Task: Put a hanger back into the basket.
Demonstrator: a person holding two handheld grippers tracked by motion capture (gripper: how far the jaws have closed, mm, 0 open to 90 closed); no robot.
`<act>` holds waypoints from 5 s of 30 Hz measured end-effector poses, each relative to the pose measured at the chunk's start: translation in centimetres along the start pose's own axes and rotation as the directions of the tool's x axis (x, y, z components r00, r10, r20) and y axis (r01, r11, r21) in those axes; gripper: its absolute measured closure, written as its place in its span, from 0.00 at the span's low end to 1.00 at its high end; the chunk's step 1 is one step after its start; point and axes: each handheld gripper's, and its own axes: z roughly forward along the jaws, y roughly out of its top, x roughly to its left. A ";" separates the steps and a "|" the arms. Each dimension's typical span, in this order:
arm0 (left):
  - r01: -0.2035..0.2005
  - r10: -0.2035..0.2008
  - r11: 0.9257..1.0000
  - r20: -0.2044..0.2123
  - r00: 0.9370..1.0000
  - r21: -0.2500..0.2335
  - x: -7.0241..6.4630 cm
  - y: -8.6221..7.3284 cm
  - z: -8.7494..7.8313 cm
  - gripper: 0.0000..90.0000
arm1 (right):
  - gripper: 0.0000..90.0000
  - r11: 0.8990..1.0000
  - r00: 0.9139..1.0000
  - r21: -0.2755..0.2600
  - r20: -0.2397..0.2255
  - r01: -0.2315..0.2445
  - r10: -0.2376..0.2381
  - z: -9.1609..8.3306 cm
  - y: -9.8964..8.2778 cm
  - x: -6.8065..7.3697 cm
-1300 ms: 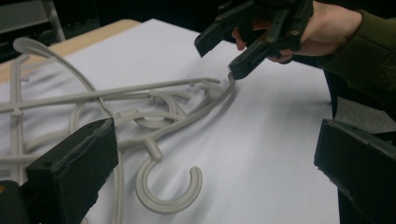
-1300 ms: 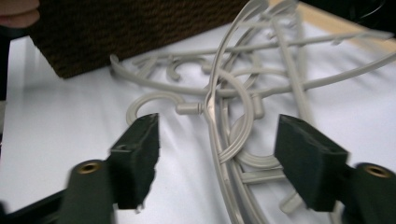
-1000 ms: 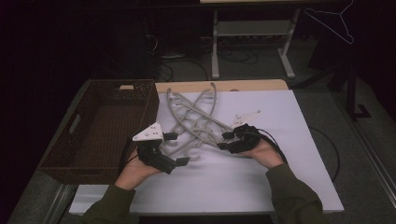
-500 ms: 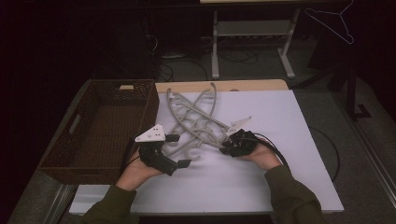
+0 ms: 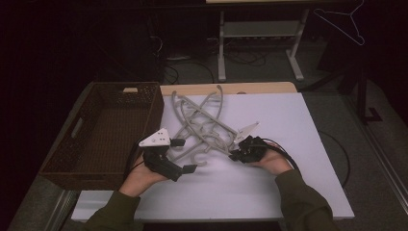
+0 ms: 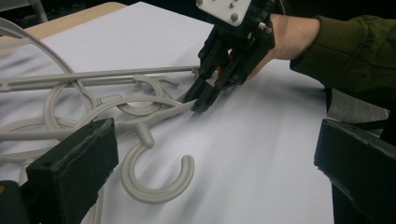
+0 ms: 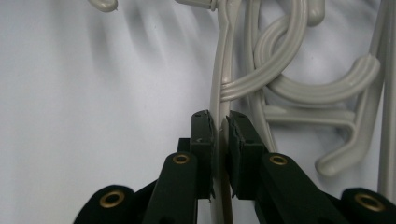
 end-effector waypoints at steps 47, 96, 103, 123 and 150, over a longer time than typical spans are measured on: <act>0.009 -0.009 1.000 0.002 1.000 0.016 0.2 -0.3 0.4 0.00 | 0.81 0.974 0.973 -0.078 0.083 -0.211 0.217 -1.7 -2.0 -4.3; 0.002 -0.001 0.998 -0.014 1.000 0.068 0.5 -1.2 1.1 0.00 | 0.99 0.983 0.989 -0.112 0.027 -0.144 0.148 -7.9 -5.3 3.5; 0.010 -0.009 0.998 -0.015 1.000 0.067 0.5 -1.3 1.2 0.00 | 1.00 0.974 0.974 -0.029 0.039 -0.223 0.225 -8.8 -9.6 5.2; -0.033 0.040 0.990 -0.051 0.998 0.136 0.5 -1.7 1.8 0.00 | 1.00 0.949 0.923 -0.028 0.223 -0.314 0.313 -8.1 -10.4 -0.3; -0.241 0.287 0.837 -0.019 0.958 0.491 0.9 -4.0 5.7 0.59 | 0.33 0.901 0.922 -0.285 0.113 -0.328 0.371 -10.8 -11.3 1.5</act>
